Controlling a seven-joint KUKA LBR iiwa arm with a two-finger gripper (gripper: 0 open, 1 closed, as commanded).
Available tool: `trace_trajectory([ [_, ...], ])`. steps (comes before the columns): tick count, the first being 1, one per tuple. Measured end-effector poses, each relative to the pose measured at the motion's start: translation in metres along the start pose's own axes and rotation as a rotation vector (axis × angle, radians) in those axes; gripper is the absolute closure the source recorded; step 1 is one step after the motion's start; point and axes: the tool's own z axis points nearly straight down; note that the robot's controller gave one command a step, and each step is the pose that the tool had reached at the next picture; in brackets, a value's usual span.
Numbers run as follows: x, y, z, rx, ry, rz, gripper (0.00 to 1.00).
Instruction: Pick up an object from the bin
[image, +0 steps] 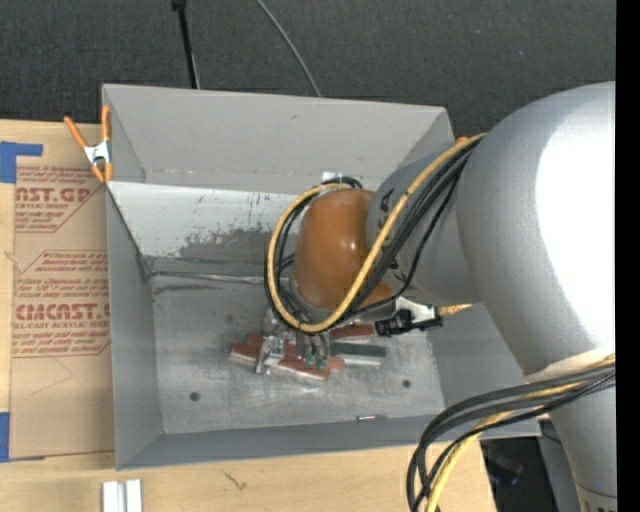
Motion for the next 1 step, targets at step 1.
trace_trajectory([
  [1, 0.0093, -0.0263, -0.2031, 0.01, 0.023, -0.019, 1.0],
])
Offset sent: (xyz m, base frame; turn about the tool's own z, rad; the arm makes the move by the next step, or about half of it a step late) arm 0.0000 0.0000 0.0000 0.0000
